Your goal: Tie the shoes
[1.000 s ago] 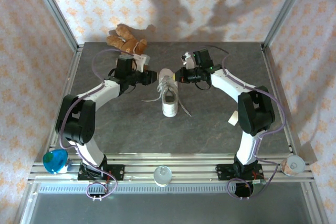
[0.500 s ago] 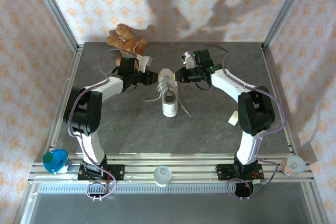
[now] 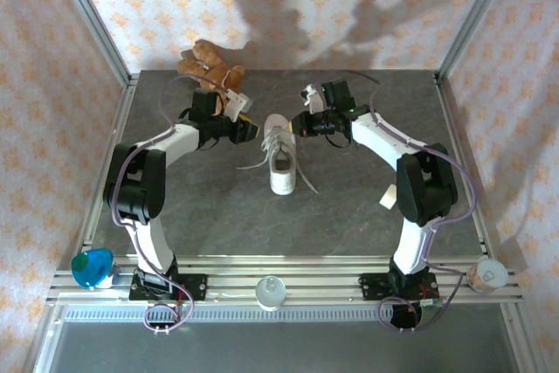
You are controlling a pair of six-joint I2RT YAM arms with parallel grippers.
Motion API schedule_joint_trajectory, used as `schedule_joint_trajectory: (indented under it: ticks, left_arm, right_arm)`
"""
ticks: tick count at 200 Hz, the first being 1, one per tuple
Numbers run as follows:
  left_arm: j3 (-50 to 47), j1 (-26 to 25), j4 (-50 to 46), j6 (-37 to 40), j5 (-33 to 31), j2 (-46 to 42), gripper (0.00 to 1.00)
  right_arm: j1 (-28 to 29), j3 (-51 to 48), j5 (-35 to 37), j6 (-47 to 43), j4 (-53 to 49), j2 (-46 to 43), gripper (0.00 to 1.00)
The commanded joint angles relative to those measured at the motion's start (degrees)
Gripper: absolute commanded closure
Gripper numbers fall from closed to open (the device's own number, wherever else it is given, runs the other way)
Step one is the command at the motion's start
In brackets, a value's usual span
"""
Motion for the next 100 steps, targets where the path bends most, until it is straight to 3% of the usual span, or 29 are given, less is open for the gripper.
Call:
schedule_joint_trajectory:
  ticks: [1, 41, 100]
  left_arm:
    - [6.3, -0.1, -14.1, 21.7, 0.0, -2.4, 0.52]
    - [12.6, -0.6, -25.4, 39.4, -4.8, 3.2, 0.52]
    - [18.1, -4.9, -29.6, 47.2, -5.6, 9.2, 0.51]
  right_arm:
    - [-0.3, 2.2, 1.2, -2.3, -1.4, 0.0, 1.00]
    - [-0.2, 2.6, 0.7, -2.5, -1.1, 0.8, 1.00]
    - [-0.3, 4.0, 0.1, -3.7, -1.9, 1.8, 1.00]
